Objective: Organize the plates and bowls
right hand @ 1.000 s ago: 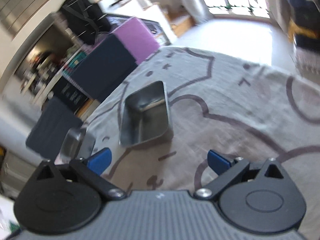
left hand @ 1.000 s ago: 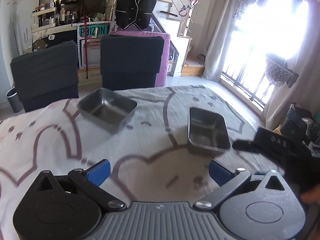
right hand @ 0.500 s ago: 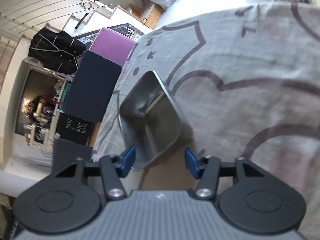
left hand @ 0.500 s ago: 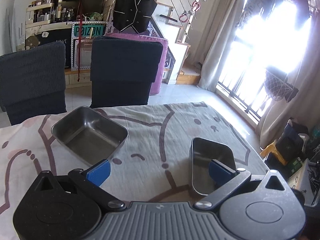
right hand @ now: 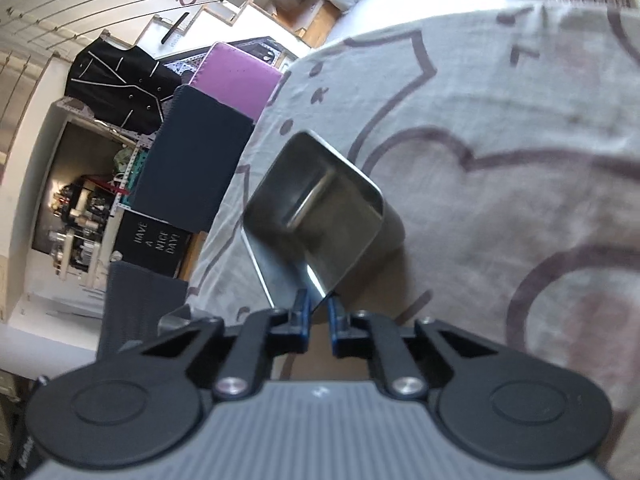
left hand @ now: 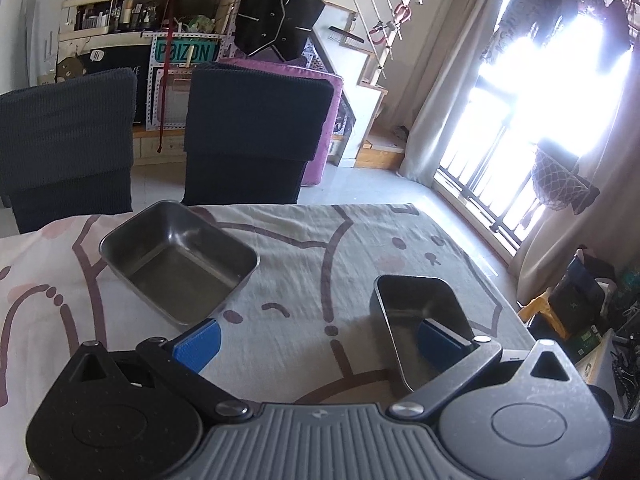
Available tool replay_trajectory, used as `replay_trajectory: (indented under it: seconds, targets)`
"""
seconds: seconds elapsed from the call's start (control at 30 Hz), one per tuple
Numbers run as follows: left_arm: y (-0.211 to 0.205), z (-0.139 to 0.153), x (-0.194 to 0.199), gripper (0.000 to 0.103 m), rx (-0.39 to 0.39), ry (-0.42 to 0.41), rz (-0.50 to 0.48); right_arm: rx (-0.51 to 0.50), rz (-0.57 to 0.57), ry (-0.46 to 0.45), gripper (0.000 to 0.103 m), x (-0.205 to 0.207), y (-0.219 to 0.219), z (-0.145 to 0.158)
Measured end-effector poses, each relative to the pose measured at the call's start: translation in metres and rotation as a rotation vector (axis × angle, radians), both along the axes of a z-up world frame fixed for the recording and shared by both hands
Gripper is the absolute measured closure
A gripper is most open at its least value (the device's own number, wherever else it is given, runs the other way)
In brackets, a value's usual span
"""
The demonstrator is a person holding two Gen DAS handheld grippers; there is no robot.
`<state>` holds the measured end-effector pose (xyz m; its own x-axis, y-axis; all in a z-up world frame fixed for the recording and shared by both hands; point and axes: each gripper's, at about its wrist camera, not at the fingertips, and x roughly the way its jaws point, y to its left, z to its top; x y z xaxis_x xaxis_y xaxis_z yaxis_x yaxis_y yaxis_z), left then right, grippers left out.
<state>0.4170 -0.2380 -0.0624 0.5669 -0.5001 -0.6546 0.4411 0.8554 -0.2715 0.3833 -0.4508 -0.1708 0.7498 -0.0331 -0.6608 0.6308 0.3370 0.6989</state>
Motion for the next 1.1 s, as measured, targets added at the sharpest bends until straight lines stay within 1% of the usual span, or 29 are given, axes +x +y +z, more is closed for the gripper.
replay_trajectory:
  seconds: [0.17,0.27,0.37,0.4,0.47,0.53,0.57,0.67,0.73,0.83,0.93,1.03,1.1]
  targets:
    - [-0.012,0.002,-0.004,0.000,0.017,-0.022,-0.014,-0.035,-0.039,0.011,0.097,-0.013,-0.018,0.003]
    - [-0.020,0.001,-0.005,0.000,0.020,-0.036,-0.032,-0.095,-0.062,0.025,0.102,-0.020,-0.031,0.007]
    - [-0.030,-0.001,-0.007,0.002,0.013,-0.050,-0.064,-0.152,-0.098,0.045,0.103,-0.031,-0.046,0.012]
    - [-0.034,-0.002,-0.006,0.004,0.010,-0.050,-0.077,-0.165,-0.106,0.048,0.103,-0.034,-0.051,0.013]
    - [-0.044,-0.006,-0.003,0.015,-0.001,-0.043,-0.106,-0.160,-0.109,0.039,0.103,-0.039,-0.060,0.012]
    - [-0.057,-0.010,0.003,0.021,0.002,-0.034,-0.128,-0.141,-0.093,0.013,0.102,-0.043,-0.064,0.012]
    - [-0.063,-0.011,0.006,0.022,0.007,-0.038,-0.136,-0.129,-0.078,-0.002,0.102,-0.044,-0.066,0.012]
    - [-0.082,-0.018,0.017,0.022,0.045,-0.055,-0.146,-0.107,-0.036,-0.005,0.092,-0.042,-0.066,0.011]
    - [-0.093,-0.024,0.024,0.022,0.075,-0.053,-0.151,-0.109,-0.014,0.010,0.077,-0.036,-0.062,0.008]
    - [-0.108,-0.035,0.033,0.022,0.154,-0.061,-0.171,-0.115,0.033,0.028,0.065,-0.023,-0.052,0.007]
    - [-0.117,-0.045,0.041,0.022,0.234,-0.084,-0.176,-0.146,0.083,0.057,0.060,-0.013,-0.042,0.007]
    - [-0.122,-0.052,0.050,0.022,0.288,-0.084,-0.163,-0.192,0.105,0.108,0.060,-0.006,-0.036,0.006]
    - [-0.122,-0.054,0.054,0.022,0.315,-0.088,-0.159,-0.186,0.109,0.118,0.060,-0.005,-0.036,0.004]
